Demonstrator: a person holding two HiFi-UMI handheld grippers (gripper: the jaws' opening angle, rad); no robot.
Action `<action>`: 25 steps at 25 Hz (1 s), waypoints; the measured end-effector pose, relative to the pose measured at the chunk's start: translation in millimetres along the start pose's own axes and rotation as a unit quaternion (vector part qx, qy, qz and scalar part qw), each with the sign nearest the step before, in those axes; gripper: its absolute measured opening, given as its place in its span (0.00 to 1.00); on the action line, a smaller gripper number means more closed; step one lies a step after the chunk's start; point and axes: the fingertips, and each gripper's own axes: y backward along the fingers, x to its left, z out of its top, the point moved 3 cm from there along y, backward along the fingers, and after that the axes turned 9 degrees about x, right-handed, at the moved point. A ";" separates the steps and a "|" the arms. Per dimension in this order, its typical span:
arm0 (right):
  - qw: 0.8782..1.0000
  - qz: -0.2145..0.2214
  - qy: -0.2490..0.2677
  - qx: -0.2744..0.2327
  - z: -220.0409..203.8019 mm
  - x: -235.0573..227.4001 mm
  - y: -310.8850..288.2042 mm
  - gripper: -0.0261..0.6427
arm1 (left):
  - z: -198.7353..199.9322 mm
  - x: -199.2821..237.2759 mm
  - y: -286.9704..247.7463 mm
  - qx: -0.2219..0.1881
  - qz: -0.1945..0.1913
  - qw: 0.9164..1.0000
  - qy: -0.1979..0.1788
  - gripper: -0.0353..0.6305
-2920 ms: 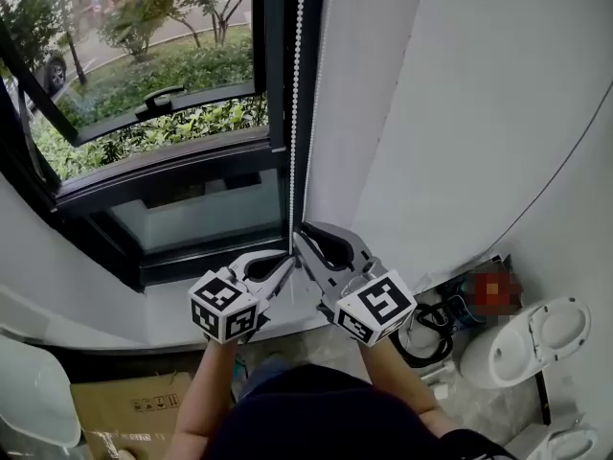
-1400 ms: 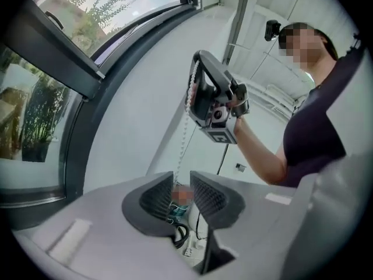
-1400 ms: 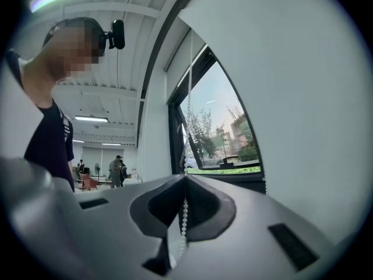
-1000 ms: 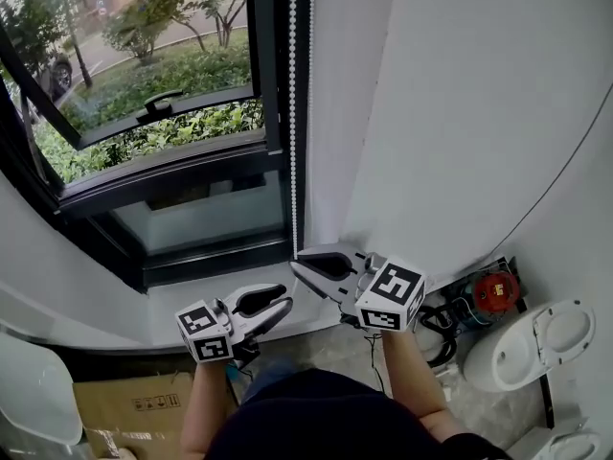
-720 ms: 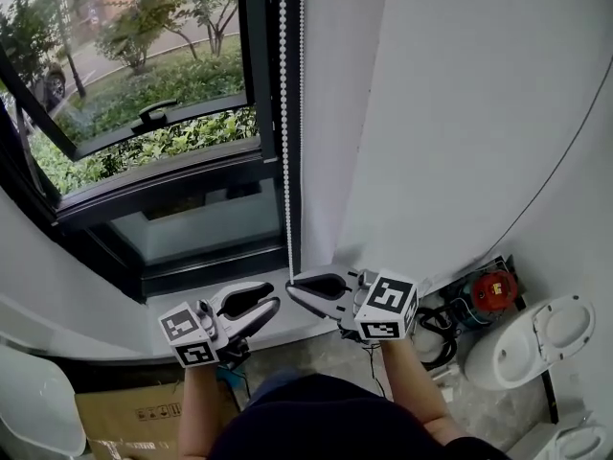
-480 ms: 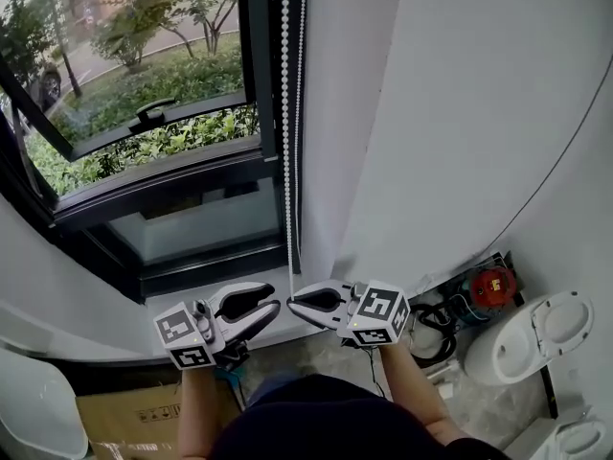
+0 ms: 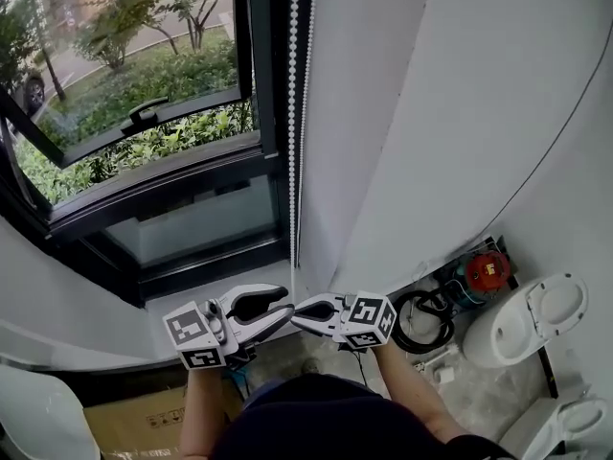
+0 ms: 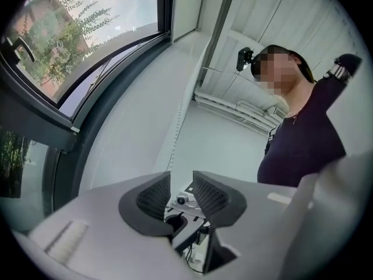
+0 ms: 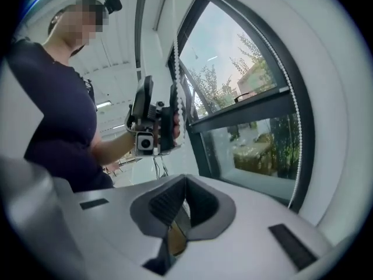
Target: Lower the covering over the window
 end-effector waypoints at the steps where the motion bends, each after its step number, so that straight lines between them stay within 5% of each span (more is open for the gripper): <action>1: 1.000 -0.003 -0.002 -0.004 -0.6 1.1 -0.4 0.06 | -0.2 -0.7 -0.5 0.004 -0.004 1.000 -0.002 0.21; 9: 0.998 -0.043 0.036 0.011 0.7 14.9 -8.3 0.06 | -2.4 -2.2 2.7 0.025 -0.038 0.999 -0.013 0.21; 13: 0.991 -0.058 0.054 0.103 -28.5 22.0 -22.9 0.06 | -0.9 5.1 6.2 0.013 -0.030 0.999 -0.013 0.21; 18: 0.996 -0.056 0.018 0.067 -36.4 29.1 -30.7 0.06 | 8.6 -3.1 8.7 0.002 -0.049 0.999 -0.019 0.21; 25: 0.995 -0.059 0.024 0.073 -33.5 33.6 -35.9 0.06 | 14.8 -4.5 3.6 0.037 -0.041 0.998 -0.032 0.21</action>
